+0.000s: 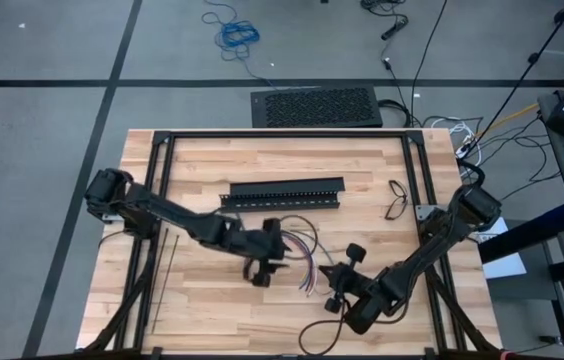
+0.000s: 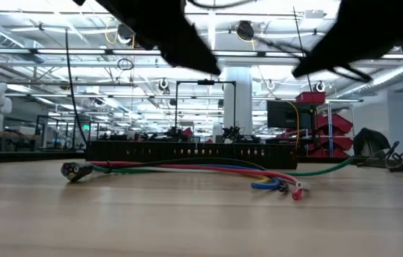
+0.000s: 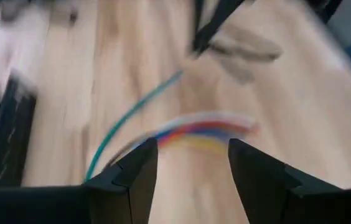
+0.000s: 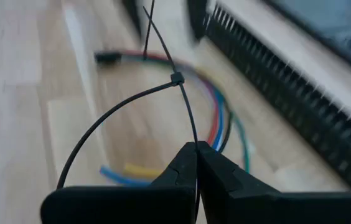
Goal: Ziptie cables
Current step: Wrap the cable wire using a zip tie
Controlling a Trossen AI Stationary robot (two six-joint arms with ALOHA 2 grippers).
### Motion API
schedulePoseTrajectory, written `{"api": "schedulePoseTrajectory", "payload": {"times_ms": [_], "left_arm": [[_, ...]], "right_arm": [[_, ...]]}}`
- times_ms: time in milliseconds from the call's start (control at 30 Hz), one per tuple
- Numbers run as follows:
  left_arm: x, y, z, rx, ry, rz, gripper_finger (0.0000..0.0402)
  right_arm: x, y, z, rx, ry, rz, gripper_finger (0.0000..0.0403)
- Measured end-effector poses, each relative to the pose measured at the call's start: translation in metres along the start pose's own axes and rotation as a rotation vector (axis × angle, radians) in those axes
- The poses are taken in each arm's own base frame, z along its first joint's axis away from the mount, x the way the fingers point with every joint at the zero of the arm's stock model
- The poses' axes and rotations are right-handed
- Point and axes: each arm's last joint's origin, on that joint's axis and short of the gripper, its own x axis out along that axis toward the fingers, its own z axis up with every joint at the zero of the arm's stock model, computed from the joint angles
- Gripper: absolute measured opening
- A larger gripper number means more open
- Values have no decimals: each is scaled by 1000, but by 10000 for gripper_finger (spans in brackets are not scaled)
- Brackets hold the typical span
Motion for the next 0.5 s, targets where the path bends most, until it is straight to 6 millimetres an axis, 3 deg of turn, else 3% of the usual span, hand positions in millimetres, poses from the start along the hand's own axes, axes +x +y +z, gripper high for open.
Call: {"api": "schedulePoseTrajectory", "payload": {"times_ms": [133, 300, 500], "left_arm": [[4, -8, -2, -1, -219, 1, 190], [2, -6, -12, -30, -360, 60, 175], [6, -4, -15, -34, -385, 68, 157]], "right_arm": [[0, -7, 0, 7, -77, -25, 0], [9, -13, -15, 81, -134, 10, 0], [15, -13, -15, 150, -251, 139, 0]]}}
